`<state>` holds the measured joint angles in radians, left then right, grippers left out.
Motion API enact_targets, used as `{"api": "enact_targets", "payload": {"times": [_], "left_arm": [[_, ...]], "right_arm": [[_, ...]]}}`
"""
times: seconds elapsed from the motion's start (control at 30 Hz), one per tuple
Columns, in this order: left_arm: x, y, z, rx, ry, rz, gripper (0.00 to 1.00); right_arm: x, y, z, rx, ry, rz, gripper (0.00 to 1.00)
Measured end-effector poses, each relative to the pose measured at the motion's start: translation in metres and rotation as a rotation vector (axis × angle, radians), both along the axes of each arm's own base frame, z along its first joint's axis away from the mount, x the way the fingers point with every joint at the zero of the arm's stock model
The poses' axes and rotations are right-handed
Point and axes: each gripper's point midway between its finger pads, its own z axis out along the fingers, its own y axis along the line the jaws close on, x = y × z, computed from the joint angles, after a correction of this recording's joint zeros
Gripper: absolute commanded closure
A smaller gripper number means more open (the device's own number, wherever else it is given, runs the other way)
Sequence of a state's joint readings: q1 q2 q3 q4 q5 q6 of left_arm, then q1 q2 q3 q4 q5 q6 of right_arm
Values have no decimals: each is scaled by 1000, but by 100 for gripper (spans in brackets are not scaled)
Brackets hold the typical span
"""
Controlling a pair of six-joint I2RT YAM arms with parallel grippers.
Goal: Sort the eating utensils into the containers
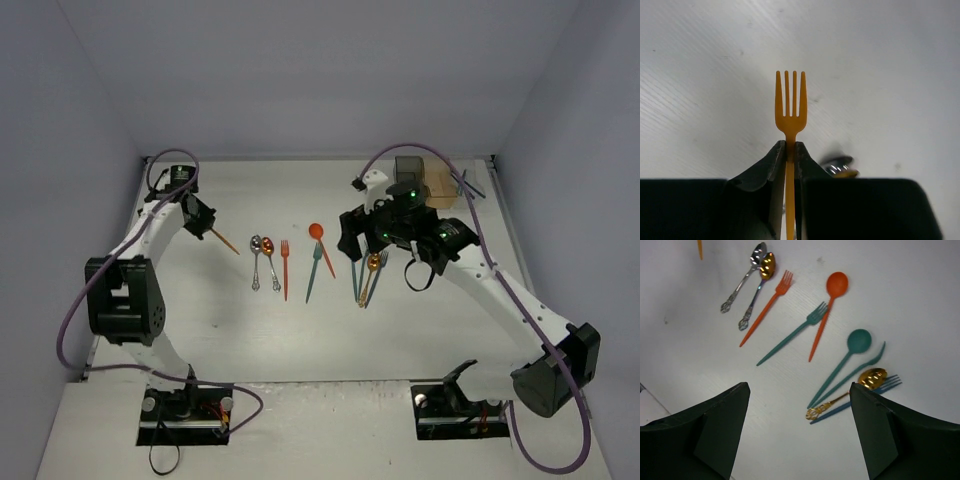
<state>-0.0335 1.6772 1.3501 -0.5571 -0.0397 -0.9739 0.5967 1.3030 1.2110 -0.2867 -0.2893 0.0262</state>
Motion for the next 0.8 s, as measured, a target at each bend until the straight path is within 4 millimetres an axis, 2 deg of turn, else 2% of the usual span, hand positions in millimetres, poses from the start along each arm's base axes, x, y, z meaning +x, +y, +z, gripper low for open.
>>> {"api": "enact_targets", "payload": {"times": [0.13,0.2,0.3,0.37,0.47,0.63,0.7,0.8], "left_arm": [[-9,-35,63,-58,-170,-85,100],[-19,-57,86,-88,-231,-136,100],[-35,-87,107,-121,-284,-208,100],[-42,-104,114,-141,-300,-247,100],[-49,-119,117,-155,-302,-280,100],[-59,-132,116,-150,-301,-303,100],[-62,-138,118,-151,-308,-311,100],[-66,-144,120,-153,-314,-325,100]], "right_arm": [[-11,51,3,31,1,99,25],[-12,77,6,51,-3,139,27],[-16,110,5,68,-1,180,30],[-19,126,3,74,2,195,31],[-23,144,-1,81,6,207,36],[-19,156,-10,81,13,179,47],[-17,156,-12,79,12,162,58],[-13,155,-12,81,9,138,82]]}}
